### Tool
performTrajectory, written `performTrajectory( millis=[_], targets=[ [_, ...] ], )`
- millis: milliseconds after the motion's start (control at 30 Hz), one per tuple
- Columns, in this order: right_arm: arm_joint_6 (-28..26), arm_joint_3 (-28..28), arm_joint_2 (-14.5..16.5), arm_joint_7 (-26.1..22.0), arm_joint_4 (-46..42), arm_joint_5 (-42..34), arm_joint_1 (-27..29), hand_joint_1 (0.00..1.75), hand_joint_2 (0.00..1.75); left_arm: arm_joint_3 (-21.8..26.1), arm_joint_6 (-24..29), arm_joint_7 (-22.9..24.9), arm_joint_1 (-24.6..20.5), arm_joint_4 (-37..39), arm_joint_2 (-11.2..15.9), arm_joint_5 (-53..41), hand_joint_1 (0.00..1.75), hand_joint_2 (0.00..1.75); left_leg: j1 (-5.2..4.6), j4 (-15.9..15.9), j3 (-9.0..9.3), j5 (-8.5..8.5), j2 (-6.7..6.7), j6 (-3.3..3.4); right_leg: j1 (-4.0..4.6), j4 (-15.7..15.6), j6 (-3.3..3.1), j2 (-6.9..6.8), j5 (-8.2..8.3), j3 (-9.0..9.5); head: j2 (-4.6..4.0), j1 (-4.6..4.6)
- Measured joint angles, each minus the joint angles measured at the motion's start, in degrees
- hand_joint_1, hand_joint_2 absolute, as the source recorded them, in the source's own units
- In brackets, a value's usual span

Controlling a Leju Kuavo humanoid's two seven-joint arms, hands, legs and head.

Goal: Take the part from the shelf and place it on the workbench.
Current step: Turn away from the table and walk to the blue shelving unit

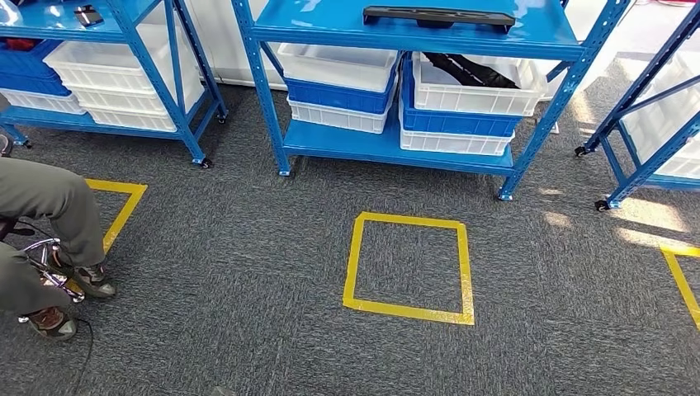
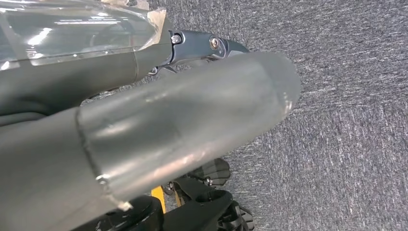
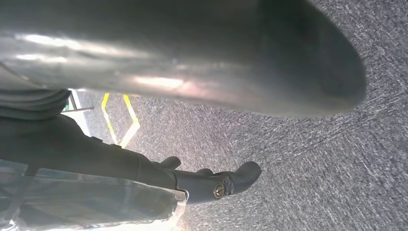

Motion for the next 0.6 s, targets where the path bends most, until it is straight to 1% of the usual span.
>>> performTrajectory(
  millis=[67, 100, 167, 200, 233, 267, 300, 333, 367, 400, 433, 500, 533, 567, 600],
  targets=[
    [0.0, 0.0, 0.1, 0.0, 0.0, 0.0, 0.0, 0.0, 0.0, 0.0, 0.0, 0.0, 0.0, 0.0, 0.1, 0.0, 0.0, 0.0, -0.15, 0.1, -0.03, -0.13, 0.0, 0.25, -0.16, -0.1, 0.11, -0.01, 0.1, 0.1, 0.0, -0.01],
    [0.0, 0.0, 0.2, 0.0, 0.0, 0.1, 0.0, 0.0, 0.0, 0.0, 0.0, -0.1, -0.1, 0.0, 0.2, 0.0, 0.0, 0.0, -0.26, -0.2, -0.1, -0.13, 0.01, 0.46, -0.13, 0.1, 0.35, -0.02, 0.41, 0.2, 0.0, -0.01],
    [0.0, 0.0, 0.3, 0.0, 0.0, 0.2, 0.1, 0.0, 0.0, 0.0, 0.0, -0.1, -0.1, 0.0, 0.2, 0.0, 0.0, 0.0, -0.24, -1.3, 0.36, -0.1, -0.08, 0.96, -0.07, 1.0, 1.07, -0.06, 1.02, 0.15, 0.0, 0.01],
    [0.0, 0.0, 0.3, 0.0, 0.0, 0.3, 0.1, 0.0, 0.0, 0.0, 0.0, -0.2, -0.1, 0.0, 0.2, 0.0, 0.0, 0.0, -0.13, -1.9, 0.8, -0.09, -0.11, 1.19, 0.0, 2.0, 1.21, -0.09, 0.9, -0.26, 0.0, 0.07],
    [0.0, 0.0, 0.3, 0.0, 0.0, 0.3, 0.1, 0.0, 0.0, 0.0, 0.0, -0.2, -0.1, 0.0, 0.2, 0.0, 0.0, 0.0, 0.02, -2.2, 1.33, -0.09, -0.12, 1.32, -0.03, 3.5, 1.12, -0.09, 0.22, -1.11, 0.0, 0.16],
    [0.0, 0.0, 0.2, 0.1, 0.0, 0.4, 0.0, 0.0, 0.0, 0.0, 0.0, -0.2, -0.1, 0.0, 0.2, 0.0, 0.0, 0.0, 0.13, -2.4, 1.71, -0.08, -0.06, 1.4, -0.04, 6.0, 0.82, -0.09, -1.01, -2.61, 0.0, 0.29],
    [0.0, 0.0, 0.2, 0.1, 0.0, 0.4, 0.0, 0.0, 0.0, 0.0, 0.0, -0.2, -0.2, 0.0, 0.2, 0.1, 0.0, 0.0, 0.14, -2.4, 1.88, -0.17, 0.01, 1.44, -0.06, 9.1, 0.57, -0.08, -2.37, -4.27, 0.0, 0.4],
    [0.0, 0.0, 0.2, 0.1, 0.0, 0.5, 0.0, 0.0, 0.0, 0.0, 0.0, -0.2, -0.1, 0.0, 0.2, 0.1, 0.0, 0.0, 0.15, -2.4, 2.01, -0.3, 0.07, 1.42, -0.12, 12.3, 0.5, -0.07, -3.61, -6.13, 0.0, 0.49],
    [0.0, 0.0, 0.1, 0.1, 0.0, 0.5, 0.2, 0.0, 0.0, 0.0, 0.0, -0.2, -0.1, 0.0, 0.1, 0.1, 0.0, 0.0, 0.18, -2.4, 2.2, -0.49, 0.11, 1.32, -0.22, 14.8, 0.57, -0.07, -4.44, -7.66, 0.0, 0.53],
    [0.0, 0.0, 0.0, 0.1, 0.0, 0.5, 0.3, 0.0, 0.0, 0.0, 0.0, -0.2, 0.1, 0.0, 0.1, 0.1, 0.0, 0.0, 0.29, -2.3, 2.53, -0.77, 0.13, 1.04, -0.4, 15.4, 0.99, -0.09, -4.27, -8.24, 0.0, 0.53],
    [0.0, 0.0, -0.1, 0.1, 0.0, 0.5, 0.5, 0.0, 0.0, 0.0, 0.0, -0.2, 0.2, 0.0, 0.1, 0.1, 0.0, 0.0, 0.5, -2.3, 3.06, -1.16, 0.12, 0.62, -0.69, 13.8, 1.71, -0.11, -3.11, -7.75, 0.0, 0.54],
    [0.0, 0.0, -0.2, 0.1, 0.0, 0.5, 0.7, 0.0, 0.0, 0.0, 0.0, -0.2, 0.4, 0.0, 0.0, 0.1, 0.0, 0.0, 1.0, -2.2, 4.34, -2.24, 0.15, -0.53, -1.37, 6.8, 3.79, -0.2, 0.57, -4.87, 0.0, 0.57],
    [0.0, 0.0, -0.1, 0.1, 0.1, 0.6, 0.6, 0.0, 0.0, 0.0, 0.0, -0.2, 0.4, 0.0, 0.1, 0.1, 0.0, 0.0, 1.11, -2.0, 4.86, -2.85, 0.21, -1.13, -1.39, 3.9, 4.26, -0.27, 1.29, -3.75, 0.0, 0.74],
    [0.1, 0.0, -0.1, 0.1, 0.1, 0.6, 0.6, 0.0, 0.0, 0.0, 0.0, -0.2, 0.3, 0.0, 0.1, 0.1, 0.0, 0.0, 1.05, -1.8, 5.01, -3.36, 0.31, -1.68, -1.28, 2.4, 3.86, -0.2, 1.27, -3.02, 0.0, 0.83],
    [0.1, 0.0, 0.0, 0.1, 0.2, 0.6, 0.6, 0.0, 0.0, 0.0, 0.0, -0.3, 0.2, 0.0, 0.2, 0.1, 0.0, 0.0, 0.98, -1.7, 5.18, -3.8, 0.4, -2.09, -1.12, 1.9, 2.9, -0.14, 0.51, -2.79, 0.0, 0.76]
  ],
)
